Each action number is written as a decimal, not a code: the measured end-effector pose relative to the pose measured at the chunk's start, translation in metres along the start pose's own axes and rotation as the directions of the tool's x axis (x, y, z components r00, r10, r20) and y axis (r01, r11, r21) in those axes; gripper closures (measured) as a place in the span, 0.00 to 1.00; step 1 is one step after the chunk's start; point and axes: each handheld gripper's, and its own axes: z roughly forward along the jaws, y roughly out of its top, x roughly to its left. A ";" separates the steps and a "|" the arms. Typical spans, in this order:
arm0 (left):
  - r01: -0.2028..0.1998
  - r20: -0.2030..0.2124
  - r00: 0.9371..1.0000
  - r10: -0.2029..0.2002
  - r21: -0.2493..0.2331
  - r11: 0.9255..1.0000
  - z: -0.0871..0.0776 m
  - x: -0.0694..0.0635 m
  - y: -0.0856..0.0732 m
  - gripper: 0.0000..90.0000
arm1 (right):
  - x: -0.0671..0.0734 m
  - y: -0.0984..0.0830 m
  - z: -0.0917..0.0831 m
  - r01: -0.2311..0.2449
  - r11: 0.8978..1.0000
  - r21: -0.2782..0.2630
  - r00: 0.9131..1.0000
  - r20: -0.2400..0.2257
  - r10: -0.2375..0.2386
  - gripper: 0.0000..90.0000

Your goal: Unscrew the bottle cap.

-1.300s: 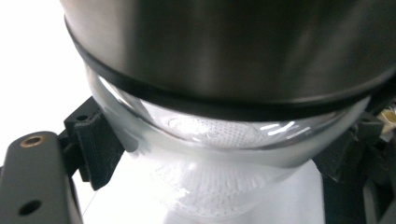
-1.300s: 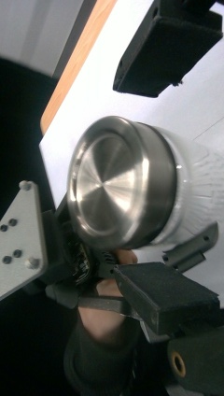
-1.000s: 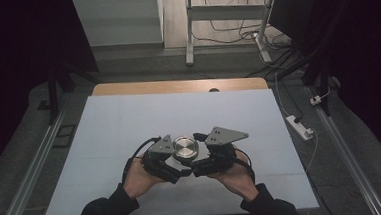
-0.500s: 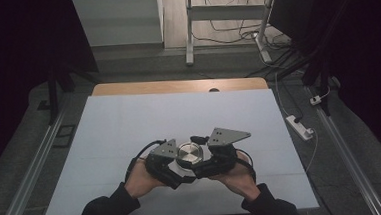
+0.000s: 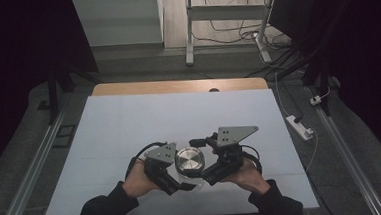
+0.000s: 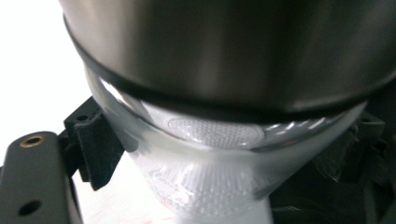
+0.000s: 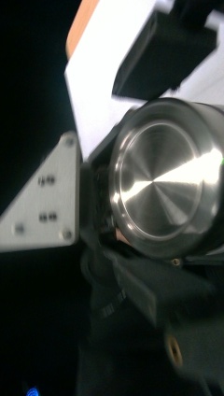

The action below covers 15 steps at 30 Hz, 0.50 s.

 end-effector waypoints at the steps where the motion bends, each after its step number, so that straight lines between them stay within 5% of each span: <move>1: 0.019 -0.048 0.999 -0.019 0.001 1.000 -0.001 0.001 0.000 0.17 | -0.001 0.002 -0.002 -0.023 1.000 0.004 0.999 0.025 0.023 0.08; 3: 0.055 -0.114 0.992 -0.056 -0.010 0.998 -0.004 0.003 -0.002 0.17 | -0.002 0.003 -0.003 -0.047 0.999 0.011 0.997 0.055 0.046 0.06; 5: 0.101 -0.171 0.980 -0.103 -0.025 0.995 -0.005 0.006 -0.004 0.17 | -0.005 0.005 -0.006 -0.110 0.992 0.057 0.983 0.154 0.100 0.00; 6: 0.101 -0.171 0.980 -0.103 -0.025 0.995 -0.005 0.006 -0.004 0.17 | -0.005 0.005 -0.006 -0.110 0.992 0.057 0.983 0.154 0.100 0.00; 10: 0.131 -0.229 0.965 -0.127 0.000 0.991 0.000 0.004 -0.002 0.17 | 0.002 0.003 0.004 -0.083 0.994 0.077 0.959 0.278 0.058 0.03; 14: 0.131 -0.234 0.964 -0.125 0.012 0.991 0.004 0.002 -0.001 0.17 | 0.013 0.000 0.016 -0.031 0.997 0.077 0.935 0.355 0.002 0.15; 15: 0.126 -0.229 0.966 -0.119 0.014 0.992 0.005 0.001 -0.001 0.17 | 0.013 0.000 0.016 -0.031 0.997 0.077 0.935 0.355 0.002 0.15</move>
